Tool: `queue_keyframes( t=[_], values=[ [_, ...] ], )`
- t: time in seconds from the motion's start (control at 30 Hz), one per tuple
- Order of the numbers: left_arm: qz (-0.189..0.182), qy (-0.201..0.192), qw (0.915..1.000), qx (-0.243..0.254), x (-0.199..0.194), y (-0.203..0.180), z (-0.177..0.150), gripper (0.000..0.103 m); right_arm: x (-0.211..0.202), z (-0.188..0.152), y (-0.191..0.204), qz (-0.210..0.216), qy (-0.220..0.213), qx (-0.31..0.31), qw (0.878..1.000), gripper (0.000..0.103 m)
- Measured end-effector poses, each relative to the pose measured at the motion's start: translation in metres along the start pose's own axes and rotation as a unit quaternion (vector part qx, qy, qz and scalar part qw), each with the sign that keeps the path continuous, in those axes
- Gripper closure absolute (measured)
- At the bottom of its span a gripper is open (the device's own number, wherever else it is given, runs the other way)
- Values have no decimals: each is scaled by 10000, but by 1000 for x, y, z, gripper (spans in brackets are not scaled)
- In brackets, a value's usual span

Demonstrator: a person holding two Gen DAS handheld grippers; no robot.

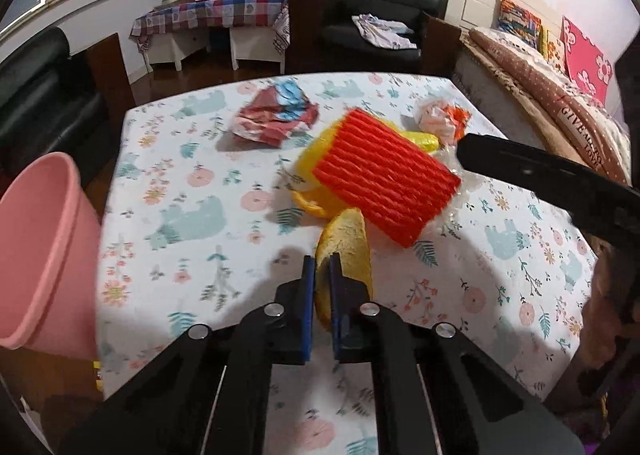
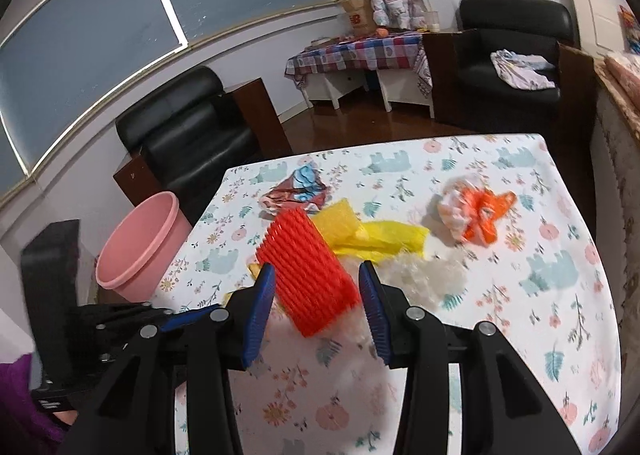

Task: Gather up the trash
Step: 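Grasp the red foam net with the right gripper, then carry the orange peel and red net over the bucket and open both grippers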

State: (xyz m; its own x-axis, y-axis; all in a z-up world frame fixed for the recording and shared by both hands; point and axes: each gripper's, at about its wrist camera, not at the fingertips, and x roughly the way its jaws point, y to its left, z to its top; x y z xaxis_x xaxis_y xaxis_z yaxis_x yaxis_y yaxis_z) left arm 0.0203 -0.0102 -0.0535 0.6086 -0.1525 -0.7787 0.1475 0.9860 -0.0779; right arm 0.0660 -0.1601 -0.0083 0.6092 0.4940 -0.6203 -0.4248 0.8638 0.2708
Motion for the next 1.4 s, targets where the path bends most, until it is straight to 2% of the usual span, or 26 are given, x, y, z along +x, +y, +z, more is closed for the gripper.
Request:
queue_keyframes(
  t=[0.3,0.33,0.37,0.47,0.5,0.67,0.83,1.03,1.17,1.4],
  values=[
    [92,-76,9996,-268,-15,32,-3,96,40,-2,13,-391,427,-499,9971,61],
    [84,-71,9995,-296,-16,35,-4,96,43,-2,13,-421,454,-491,9969,68],
    [76,-71,9995,-312,-16,37,-4,96,45,-3,12,-415,474,-469,9969,80],
    [46,-123,9993,-345,-18,45,-3,96,50,-4,12,-396,573,-430,9966,91],
    [31,-160,9991,-381,-20,49,-2,96,50,-5,13,-395,581,-422,9966,91],
    [-26,-260,9984,-508,-25,66,4,96,37,-2,23,-273,415,-301,9983,92],
    [19,-524,9963,-680,-40,85,10,96,16,20,50,-29,43,-354,9994,92],
    [425,-860,9900,-1033,-65,127,11,97,24,45,103,333,-135,-732,9967,92],
    [866,-1071,9811,-1359,-86,164,8,97,42,57,140,611,-79,-922,9938,92],
    [1407,-1128,9687,-1708,-101,210,-5,96,82,71,208,903,94,-1269,9878,92]
  ],
)
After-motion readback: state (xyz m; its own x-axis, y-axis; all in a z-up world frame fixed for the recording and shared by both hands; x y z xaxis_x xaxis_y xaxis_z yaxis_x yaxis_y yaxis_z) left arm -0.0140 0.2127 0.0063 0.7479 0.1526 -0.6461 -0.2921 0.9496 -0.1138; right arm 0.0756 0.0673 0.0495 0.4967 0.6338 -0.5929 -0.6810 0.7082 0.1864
